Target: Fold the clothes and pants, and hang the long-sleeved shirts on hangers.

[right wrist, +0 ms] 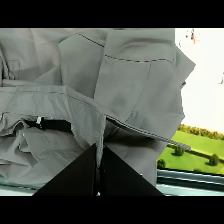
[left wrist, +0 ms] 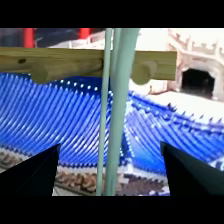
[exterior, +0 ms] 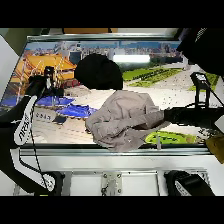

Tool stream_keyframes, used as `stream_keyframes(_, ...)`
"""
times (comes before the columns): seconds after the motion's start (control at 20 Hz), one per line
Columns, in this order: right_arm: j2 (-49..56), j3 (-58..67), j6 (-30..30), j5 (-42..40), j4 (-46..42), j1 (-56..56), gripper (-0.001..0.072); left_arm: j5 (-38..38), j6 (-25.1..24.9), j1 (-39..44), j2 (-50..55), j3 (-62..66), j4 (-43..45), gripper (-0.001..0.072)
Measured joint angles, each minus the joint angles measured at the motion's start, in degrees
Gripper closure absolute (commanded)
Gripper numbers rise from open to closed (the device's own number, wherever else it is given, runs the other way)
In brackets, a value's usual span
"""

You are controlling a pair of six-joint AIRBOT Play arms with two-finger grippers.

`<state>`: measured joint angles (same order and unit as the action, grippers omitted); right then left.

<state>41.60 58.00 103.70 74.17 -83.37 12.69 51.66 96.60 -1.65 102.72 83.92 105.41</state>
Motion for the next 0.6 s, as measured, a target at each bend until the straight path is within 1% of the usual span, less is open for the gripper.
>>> stream_keyframes(0.6,0.0,0.0,0.0,0.0,0.0,0.0,0.0699,-2.4,-0.7,0.0,3.1,0.8,0.0,0.0028)
